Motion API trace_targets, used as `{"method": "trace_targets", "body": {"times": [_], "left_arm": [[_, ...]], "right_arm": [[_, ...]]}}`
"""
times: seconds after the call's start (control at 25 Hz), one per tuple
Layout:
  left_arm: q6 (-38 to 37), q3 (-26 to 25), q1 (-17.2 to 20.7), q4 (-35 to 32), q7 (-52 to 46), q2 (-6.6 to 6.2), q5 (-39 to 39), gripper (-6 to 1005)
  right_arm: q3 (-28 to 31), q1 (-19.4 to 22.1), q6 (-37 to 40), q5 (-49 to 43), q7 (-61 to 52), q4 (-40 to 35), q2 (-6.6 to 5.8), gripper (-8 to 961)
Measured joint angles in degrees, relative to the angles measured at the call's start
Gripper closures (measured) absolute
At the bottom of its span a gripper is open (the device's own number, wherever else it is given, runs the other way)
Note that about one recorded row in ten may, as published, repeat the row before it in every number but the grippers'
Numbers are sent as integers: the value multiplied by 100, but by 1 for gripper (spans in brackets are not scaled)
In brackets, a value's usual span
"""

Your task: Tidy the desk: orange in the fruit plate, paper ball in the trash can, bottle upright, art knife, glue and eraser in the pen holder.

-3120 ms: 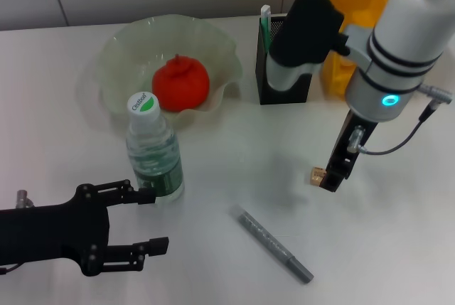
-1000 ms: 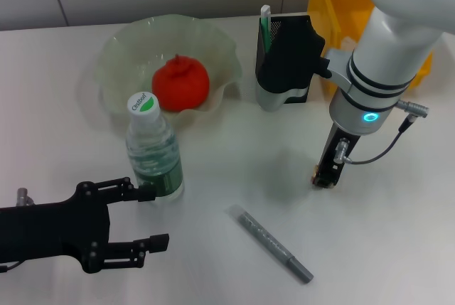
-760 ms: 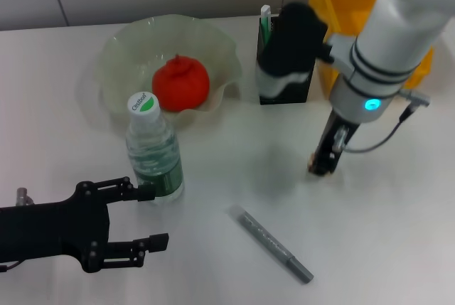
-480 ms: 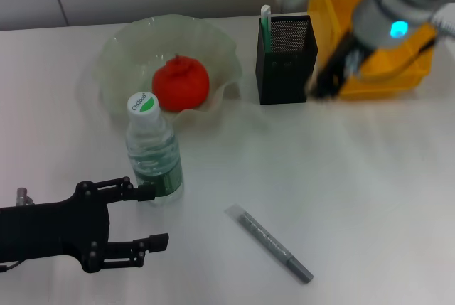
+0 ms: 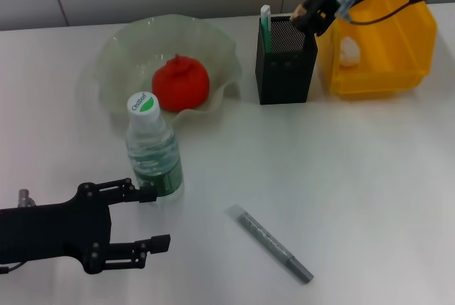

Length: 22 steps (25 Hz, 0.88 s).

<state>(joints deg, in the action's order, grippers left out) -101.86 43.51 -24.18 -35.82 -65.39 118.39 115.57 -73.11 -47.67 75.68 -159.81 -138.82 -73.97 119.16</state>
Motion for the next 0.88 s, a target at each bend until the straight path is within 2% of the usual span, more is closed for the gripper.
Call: {"method": "trace_targets", "body": {"times": [0.32,0.68,0.8,0.84,0.88], "left_arm": [[0,0,-15,14,0,-4,0,213],[0,-5,-52,14,-9,1,1,212],[0,-8,-50,14,-9,0,0,212],[-6,-9,-47,14,-9,0,1,212],[-6,-9,-47,14,-9,0,1,212]], "right_arm": [[-37,8,-691,86,249,639,2,678],[-61,5,-768,131,303,797,2,671],[-33,20,-753,122,298,730,2,503],[-8,30,-527,109,160,559,1,447],[-8,30,-527,109,160,559,1,420]]}}
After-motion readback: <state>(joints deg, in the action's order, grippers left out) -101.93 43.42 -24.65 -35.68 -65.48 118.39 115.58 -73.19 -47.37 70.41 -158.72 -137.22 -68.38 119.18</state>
